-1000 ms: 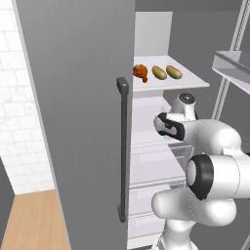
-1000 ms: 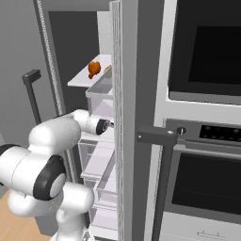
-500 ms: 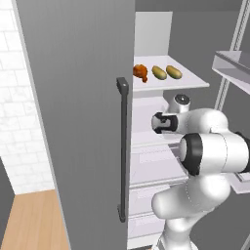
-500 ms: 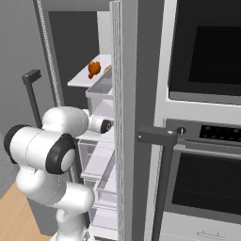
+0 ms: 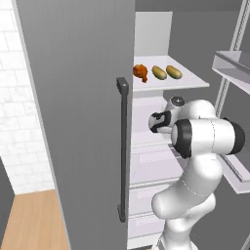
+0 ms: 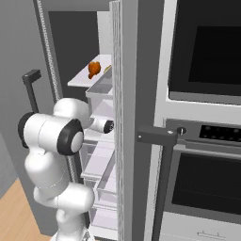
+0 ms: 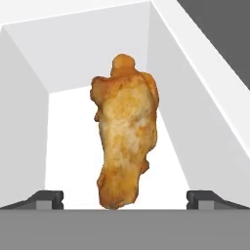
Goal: Place one cucumber and one chicken drumstick in each tupperware on the nearby counter, to pack two identical lunches.
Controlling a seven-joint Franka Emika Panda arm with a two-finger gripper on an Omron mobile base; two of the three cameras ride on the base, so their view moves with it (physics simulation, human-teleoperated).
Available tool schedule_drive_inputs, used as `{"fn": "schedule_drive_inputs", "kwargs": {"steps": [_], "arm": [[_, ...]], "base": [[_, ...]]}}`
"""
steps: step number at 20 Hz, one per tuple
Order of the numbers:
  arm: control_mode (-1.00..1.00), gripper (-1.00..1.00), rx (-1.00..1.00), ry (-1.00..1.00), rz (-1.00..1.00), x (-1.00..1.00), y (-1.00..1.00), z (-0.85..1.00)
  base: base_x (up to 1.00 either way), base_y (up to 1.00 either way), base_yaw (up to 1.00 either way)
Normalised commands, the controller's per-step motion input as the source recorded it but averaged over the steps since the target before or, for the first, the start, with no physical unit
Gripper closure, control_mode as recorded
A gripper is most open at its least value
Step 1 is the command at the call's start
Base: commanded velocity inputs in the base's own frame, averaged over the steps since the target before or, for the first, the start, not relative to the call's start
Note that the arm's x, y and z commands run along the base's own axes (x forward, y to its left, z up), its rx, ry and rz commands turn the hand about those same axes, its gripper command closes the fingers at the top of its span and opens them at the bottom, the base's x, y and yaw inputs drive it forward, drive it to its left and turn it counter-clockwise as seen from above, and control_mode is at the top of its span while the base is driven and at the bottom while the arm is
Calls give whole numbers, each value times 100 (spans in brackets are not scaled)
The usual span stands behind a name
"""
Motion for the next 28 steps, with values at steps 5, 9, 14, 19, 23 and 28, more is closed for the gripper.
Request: {"fn": "schedule_drive_inputs", "kwargs": {"steps": [5, 9, 14, 19, 23, 28], "arm": [[-100, -100, 0, 0, 0, 37, -6, -18], [-100, -100, 0, 0, 0, 38, -4, -16], [-100, -100, 0, 0, 0, 36, -3, -16], [-100, 100, 0, 0, 0, 27, 0, -18], [-100, 100, 0, 0, 0, 11, 0, -14], [-100, 100, -1, -2, 3, -48, 18, 5]], "base": [[0, 0, 0], [0, 0, 0], [0, 0, 0], [0, 0, 0], [0, 0, 0], [0, 0, 0]]}}
